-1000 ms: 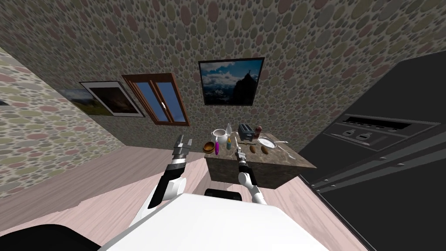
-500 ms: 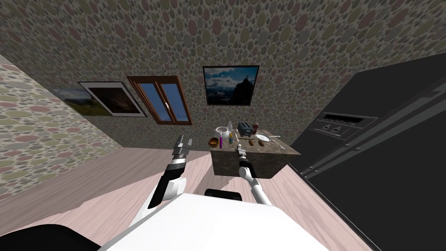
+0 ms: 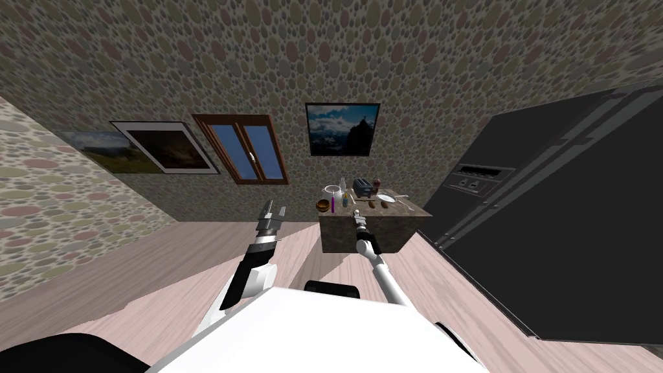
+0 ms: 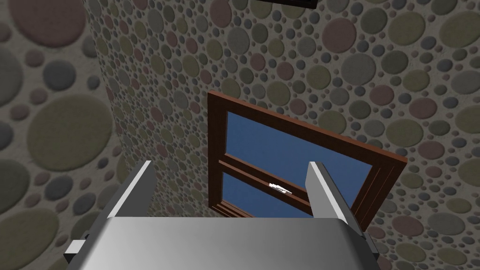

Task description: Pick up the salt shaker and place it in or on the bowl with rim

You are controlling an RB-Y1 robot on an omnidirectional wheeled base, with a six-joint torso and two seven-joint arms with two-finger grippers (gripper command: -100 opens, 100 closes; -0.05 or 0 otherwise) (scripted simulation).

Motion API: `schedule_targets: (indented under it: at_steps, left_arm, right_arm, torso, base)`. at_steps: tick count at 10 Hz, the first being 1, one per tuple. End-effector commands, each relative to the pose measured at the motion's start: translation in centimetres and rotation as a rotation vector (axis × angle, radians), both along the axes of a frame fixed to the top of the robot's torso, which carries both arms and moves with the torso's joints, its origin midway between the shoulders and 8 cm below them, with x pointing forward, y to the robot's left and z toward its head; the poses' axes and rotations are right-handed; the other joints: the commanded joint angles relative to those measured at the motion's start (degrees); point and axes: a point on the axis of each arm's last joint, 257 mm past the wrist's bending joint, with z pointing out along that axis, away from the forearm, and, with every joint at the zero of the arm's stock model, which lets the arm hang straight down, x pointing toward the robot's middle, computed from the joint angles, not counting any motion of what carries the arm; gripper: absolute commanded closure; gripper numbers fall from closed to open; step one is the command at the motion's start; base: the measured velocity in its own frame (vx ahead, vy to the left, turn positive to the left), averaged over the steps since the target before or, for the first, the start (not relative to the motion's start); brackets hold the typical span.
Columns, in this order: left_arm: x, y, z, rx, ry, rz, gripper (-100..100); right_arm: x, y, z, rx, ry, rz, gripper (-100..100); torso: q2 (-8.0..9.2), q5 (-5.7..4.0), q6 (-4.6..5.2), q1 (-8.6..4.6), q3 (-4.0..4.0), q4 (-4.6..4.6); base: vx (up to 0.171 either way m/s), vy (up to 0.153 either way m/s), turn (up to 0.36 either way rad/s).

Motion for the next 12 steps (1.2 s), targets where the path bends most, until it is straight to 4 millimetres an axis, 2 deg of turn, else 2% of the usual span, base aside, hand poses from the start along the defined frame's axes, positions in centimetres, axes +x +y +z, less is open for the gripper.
schedule_targets:
  at_steps: [1, 8, 12]
  left_arm:
    - [0.0, 0.0, 0.0, 0.0, 0.0, 0.0, 0]
    - [0.0, 0.0, 0.0, 0.0, 0.0, 0.0, 0]
    - [0.0, 0.0, 0.0, 0.0, 0.0, 0.0, 0]
  right_arm:
    - [0.9, -0.3, 0.4, -0.02, -0.001, 0.002, 100]
    - [4.6, -0.6, 2.6, -0.061, 0.01, 0.033, 100]
    - [6.5, 0.1, 3.7, -0.054, 0.028, 0.067, 100]
  torso:
    - [0.0, 0.0, 0.0, 0.0, 0.0, 0.0]
    - [-0.42, 0.0, -0.13, 0.15, -0.23, -0.07]
    - [-0.94, 0.01, -0.24, 0.31, -0.53, -0.19]
  base:
    - [-0.186, 0.143, -0.084]
    - [-0.134, 0.148, -0.052]
    - [-0.012, 0.181, -0.01]
